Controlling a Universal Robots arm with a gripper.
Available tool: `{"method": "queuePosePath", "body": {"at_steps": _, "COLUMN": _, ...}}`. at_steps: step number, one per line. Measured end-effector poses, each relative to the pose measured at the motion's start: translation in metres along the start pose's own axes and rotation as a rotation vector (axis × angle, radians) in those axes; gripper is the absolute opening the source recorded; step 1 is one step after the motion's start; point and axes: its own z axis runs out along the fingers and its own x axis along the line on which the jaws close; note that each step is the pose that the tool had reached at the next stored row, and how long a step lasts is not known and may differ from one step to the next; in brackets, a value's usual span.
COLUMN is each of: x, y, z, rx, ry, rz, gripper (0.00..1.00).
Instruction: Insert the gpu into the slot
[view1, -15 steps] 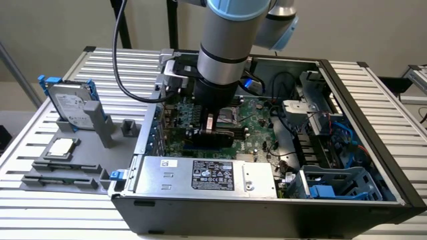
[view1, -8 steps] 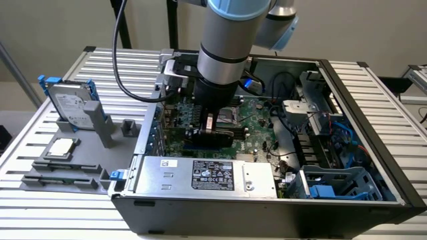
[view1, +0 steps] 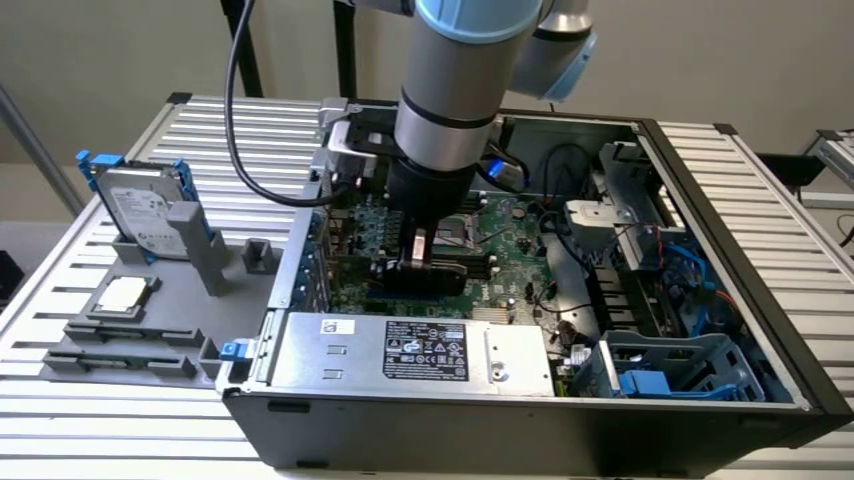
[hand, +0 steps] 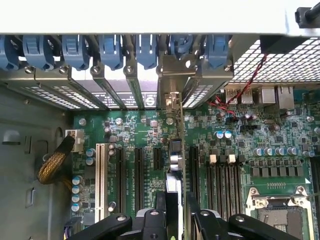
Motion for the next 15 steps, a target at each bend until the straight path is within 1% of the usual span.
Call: {"method": "queuePosePath", "body": {"at_steps": 15, "x": 0.0019, "y": -0.0011, "z": 0.0075, "rx": -0.0002, "ry": 0.0011, "rz": 0.000, "gripper": 0.26}}
